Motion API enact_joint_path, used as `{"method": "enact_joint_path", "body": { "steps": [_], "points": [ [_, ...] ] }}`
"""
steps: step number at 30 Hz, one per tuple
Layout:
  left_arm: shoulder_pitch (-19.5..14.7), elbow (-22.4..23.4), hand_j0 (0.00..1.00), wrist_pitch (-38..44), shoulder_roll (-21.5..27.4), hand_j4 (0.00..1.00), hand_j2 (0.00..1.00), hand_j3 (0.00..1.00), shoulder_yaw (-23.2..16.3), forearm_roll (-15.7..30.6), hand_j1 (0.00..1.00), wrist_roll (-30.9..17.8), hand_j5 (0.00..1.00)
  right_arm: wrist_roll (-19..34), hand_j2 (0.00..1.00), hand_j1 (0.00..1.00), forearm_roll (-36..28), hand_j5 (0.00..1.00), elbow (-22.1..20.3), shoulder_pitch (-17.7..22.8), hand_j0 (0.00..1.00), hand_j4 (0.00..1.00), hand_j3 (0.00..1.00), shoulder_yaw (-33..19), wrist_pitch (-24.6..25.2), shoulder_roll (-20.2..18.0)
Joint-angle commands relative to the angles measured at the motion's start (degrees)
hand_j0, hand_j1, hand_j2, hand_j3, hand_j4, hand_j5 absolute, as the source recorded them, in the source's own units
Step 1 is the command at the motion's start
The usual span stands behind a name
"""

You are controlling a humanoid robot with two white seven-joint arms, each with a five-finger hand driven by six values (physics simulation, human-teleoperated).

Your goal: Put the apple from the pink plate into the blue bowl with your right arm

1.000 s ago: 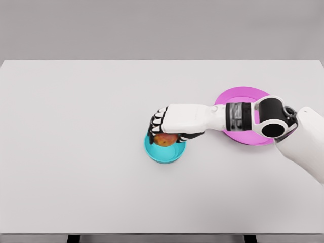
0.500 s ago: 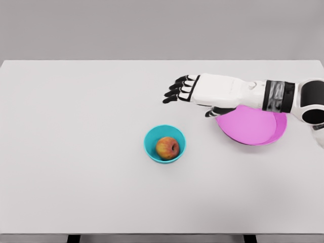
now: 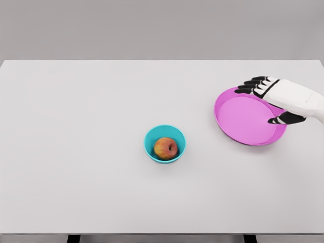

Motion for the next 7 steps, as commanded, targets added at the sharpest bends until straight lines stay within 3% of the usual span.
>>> {"method": "enact_joint_path", "body": {
  "steps": [1, 7],
  "points": [
    [0.0, 0.0, 1.0, 0.0, 0.0, 1.0, 1.0, 1.0, 0.0, 0.0, 1.0, 0.0, 1.0, -0.03, 1.0, 1.0, -0.37, 1.0, 0.01, 0.0, 1.0, 1.0, 1.0, -0.71, 0.17, 0.09],
    [0.0, 0.0, 1.0, 0.0, 0.0, 1.0, 1.0, 1.0, -0.09, -0.27, 1.0, 0.0, 1.0, -0.03, 1.0, 1.0, -0.37, 1.0, 0.01, 1.14, 1.0, 1.0, 1.0, -0.63, 0.17, 0.88]
  ]
}}
